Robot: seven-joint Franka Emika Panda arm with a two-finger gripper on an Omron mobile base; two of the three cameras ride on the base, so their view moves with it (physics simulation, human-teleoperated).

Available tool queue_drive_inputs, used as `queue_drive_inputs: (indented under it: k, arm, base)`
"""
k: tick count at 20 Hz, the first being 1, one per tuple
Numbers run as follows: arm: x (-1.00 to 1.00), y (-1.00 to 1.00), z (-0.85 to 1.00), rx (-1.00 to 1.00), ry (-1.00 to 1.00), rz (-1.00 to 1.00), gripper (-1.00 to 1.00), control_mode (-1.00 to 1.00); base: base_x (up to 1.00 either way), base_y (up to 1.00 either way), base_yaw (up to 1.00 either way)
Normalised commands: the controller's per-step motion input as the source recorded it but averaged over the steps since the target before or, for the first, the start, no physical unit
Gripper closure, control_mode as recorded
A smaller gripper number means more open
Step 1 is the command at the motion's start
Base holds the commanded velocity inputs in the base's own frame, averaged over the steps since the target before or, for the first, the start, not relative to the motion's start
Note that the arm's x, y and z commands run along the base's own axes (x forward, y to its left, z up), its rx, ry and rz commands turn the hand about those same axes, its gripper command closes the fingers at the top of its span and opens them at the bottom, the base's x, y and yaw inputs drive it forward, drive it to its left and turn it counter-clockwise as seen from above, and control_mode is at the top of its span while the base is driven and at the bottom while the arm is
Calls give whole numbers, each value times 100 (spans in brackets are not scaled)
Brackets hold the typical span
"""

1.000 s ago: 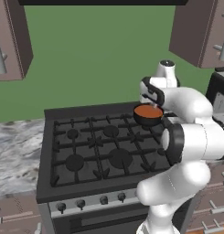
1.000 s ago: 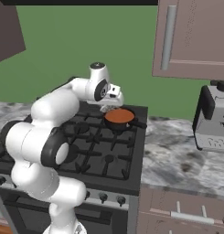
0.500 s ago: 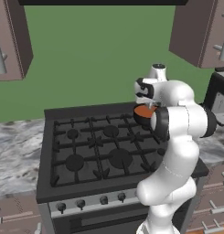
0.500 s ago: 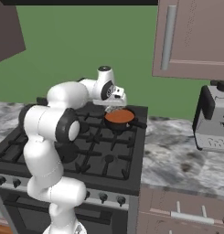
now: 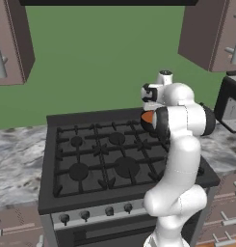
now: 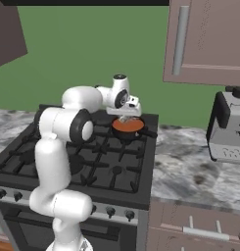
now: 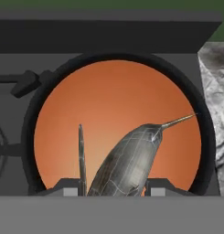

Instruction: Retrieve the fish from the fridge and place it on the saucepan with marinade on the stove.

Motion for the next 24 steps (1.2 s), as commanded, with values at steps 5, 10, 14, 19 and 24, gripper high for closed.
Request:
queue_drive_inputs:
  k: [5, 10, 14, 19, 24]
  arm:
    - [43, -13, -25, 1, 7, 0, 100, -100]
    - [36, -2, -26, 0, 9, 0, 100, -100]
    - [29, 0, -26, 0, 6, 0, 100, -100]
    - [6, 0, -2, 0, 3, 0, 100, -100]
    - [0, 0, 0, 0, 0, 0, -100, -100]
  base:
    - [0, 0, 0]
    - [0, 0, 0]
    - [0, 0, 0]
    - [0, 0, 0]
    - [0, 0, 0]
